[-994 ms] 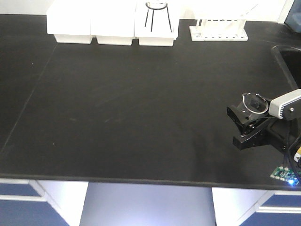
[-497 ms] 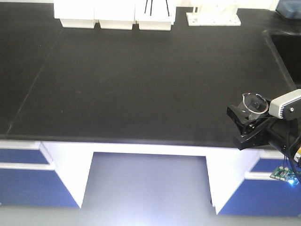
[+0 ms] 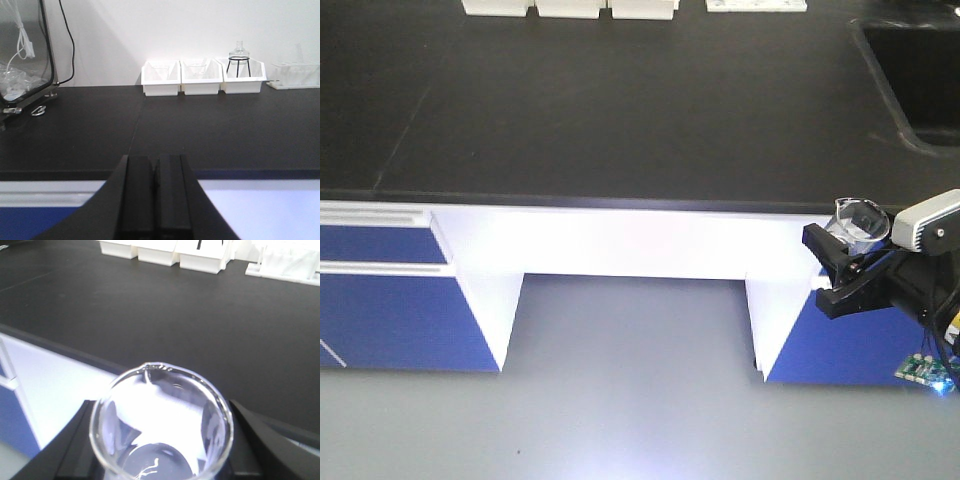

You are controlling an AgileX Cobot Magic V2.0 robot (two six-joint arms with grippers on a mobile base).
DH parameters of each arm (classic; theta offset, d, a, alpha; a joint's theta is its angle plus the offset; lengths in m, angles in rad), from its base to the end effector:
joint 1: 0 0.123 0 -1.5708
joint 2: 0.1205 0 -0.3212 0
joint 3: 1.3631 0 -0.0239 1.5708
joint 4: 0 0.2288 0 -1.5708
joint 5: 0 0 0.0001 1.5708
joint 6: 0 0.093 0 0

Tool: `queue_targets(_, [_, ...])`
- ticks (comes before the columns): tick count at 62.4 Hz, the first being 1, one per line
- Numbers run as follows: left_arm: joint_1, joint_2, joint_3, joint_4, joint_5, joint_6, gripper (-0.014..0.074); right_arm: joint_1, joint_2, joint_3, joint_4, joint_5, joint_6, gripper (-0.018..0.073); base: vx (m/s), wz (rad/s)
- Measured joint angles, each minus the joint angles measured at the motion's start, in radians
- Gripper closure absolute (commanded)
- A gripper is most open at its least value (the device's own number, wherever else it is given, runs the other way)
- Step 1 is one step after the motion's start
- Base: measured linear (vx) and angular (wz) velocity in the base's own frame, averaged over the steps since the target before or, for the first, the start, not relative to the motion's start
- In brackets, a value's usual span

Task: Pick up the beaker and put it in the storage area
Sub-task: 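Drive the base back and turn while holding the beaker in the right gripper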

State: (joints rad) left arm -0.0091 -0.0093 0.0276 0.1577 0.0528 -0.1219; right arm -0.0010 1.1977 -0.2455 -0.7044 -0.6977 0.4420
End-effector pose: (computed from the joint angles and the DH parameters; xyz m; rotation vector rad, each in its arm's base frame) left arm 0.0004 0.0008 0.1997 0.0282 1.5539 0.0274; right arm 0.1672 0.0385 0.2506 -0.4165 1.8031 0.3051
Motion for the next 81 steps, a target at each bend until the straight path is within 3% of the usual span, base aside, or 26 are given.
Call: queue_targets(81, [0.0, 0.0, 0.0, 0.0, 0.0, 0.0, 0.0603, 0.0, 0.0, 0.0, 0.0, 0.0, 0.001, 0.0485, -0.31, -0.03])
